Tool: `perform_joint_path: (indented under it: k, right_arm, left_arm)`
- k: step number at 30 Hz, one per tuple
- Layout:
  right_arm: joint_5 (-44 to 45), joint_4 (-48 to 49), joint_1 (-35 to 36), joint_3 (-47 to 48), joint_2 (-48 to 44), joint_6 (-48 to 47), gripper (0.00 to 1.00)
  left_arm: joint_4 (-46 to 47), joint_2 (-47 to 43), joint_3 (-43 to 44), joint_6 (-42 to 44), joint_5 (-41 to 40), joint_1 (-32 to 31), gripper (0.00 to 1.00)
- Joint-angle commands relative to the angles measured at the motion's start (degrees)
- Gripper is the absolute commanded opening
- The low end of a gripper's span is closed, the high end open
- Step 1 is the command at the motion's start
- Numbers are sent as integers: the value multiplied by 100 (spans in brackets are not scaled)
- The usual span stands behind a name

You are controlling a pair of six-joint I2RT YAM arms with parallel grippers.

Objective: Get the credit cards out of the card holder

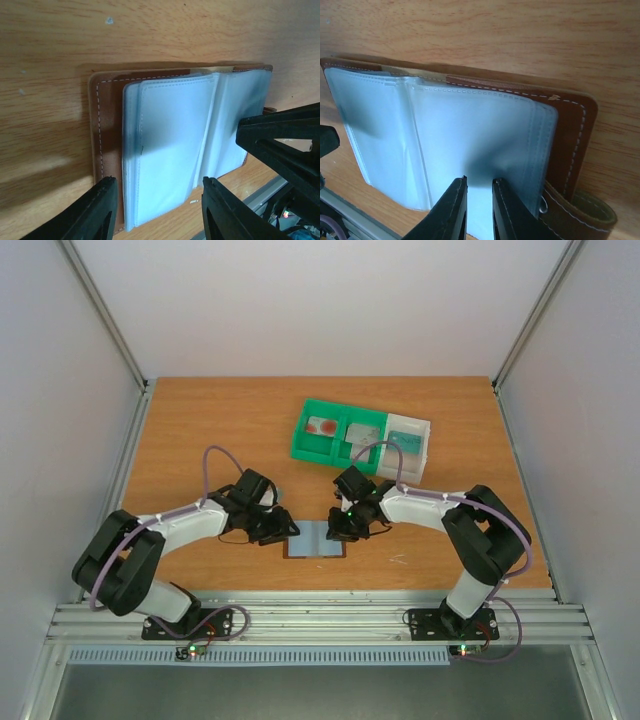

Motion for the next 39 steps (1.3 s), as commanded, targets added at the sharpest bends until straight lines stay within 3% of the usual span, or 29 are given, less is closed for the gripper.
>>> perform_joint_path:
  k: [1, 7, 11, 16, 20, 25, 28, 31, 39]
  right_arm:
    - [183, 224, 124, -263, 132, 139, 17]
    - [201, 243, 152, -312, 100, 135, 16]
    - [233, 275, 157, -353, 106, 135, 15]
    - [249, 384, 167, -460, 149, 155, 15]
    - [208, 510, 165, -558, 210, 203, 15]
    - [164, 626, 181, -593, 248, 231, 15]
    - [148, 617, 173, -564, 212, 231, 15]
    - [135, 500, 181, -477, 76, 246, 16]
    - [364, -269, 174, 76, -1003, 108, 37]
  left_arm:
    - [254, 106, -84, -44, -16, -7, 47]
    - [533, 329, -163, -128, 97, -7, 40]
    - [632, 304, -180, -169, 153, -7, 26]
    - [1100, 409, -299, -379, 458, -7, 18]
    - [1515, 451, -406, -579, 737, -11, 2]
    - [1738, 394, -471, -751, 874, -8, 0]
    - [1677, 342, -440, -740, 775, -7, 6]
    - [1023, 170, -326, -643, 457, -7, 15]
    - [-764, -937, 232, -17, -670, -7, 61]
